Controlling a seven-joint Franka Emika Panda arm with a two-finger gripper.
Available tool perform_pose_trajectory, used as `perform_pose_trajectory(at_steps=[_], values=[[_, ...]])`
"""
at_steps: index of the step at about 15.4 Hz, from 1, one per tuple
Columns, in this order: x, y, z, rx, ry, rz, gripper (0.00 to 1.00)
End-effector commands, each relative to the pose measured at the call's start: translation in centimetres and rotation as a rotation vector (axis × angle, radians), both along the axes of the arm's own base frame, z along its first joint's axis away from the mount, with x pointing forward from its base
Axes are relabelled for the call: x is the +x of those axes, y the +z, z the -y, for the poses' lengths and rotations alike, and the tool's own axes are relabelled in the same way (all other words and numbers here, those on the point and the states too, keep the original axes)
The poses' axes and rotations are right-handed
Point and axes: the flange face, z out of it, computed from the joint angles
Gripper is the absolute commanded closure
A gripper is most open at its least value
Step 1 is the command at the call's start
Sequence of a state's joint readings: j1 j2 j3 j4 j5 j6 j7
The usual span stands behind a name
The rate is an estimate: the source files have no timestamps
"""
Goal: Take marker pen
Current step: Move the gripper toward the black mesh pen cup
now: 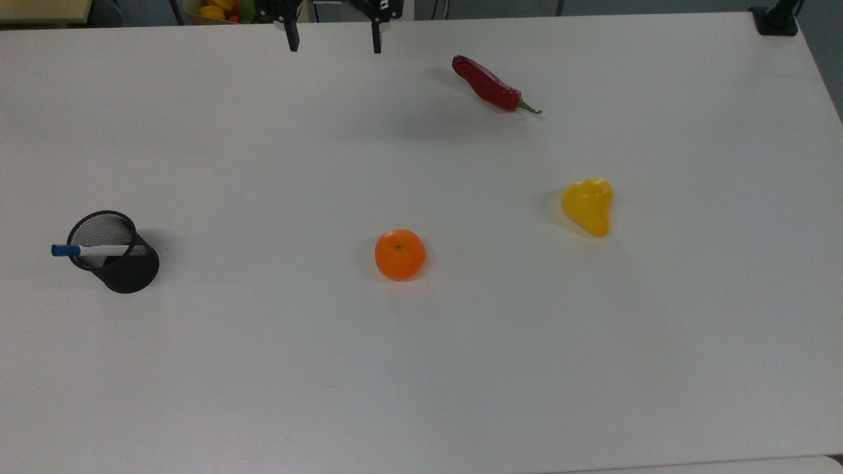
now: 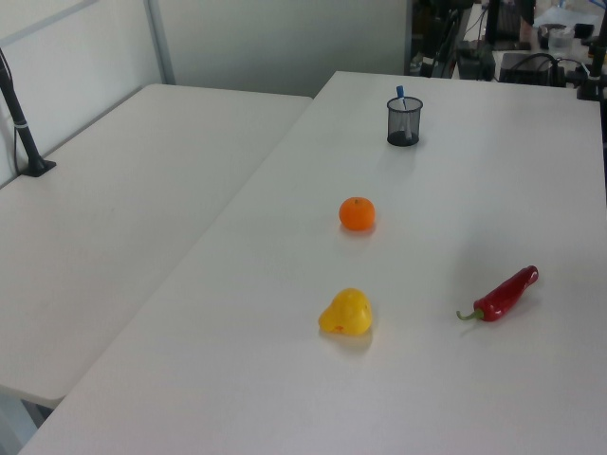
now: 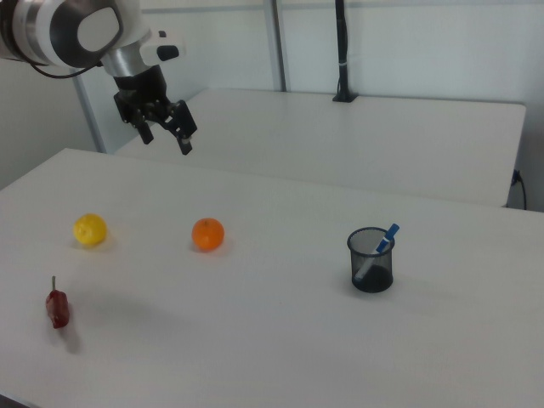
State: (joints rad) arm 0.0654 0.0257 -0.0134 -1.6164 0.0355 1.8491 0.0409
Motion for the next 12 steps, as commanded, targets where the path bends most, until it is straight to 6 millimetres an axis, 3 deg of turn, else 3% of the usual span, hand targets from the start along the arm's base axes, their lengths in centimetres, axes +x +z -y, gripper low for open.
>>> perform_pose_trajectory(at_steps=[1, 4, 8, 12], values=[[1.1, -0.9, 3.7, 0.003, -0.042, 0.079, 0.0], [2.0, -0.6, 6.6, -0.018, -0.094, 0.157, 0.0], [2.1, 0.8, 11.8, -0.075, -0.176, 0.253, 0.0], [1.7, 0.9, 16.7, -0.116, -0.252, 0.299, 0.0]])
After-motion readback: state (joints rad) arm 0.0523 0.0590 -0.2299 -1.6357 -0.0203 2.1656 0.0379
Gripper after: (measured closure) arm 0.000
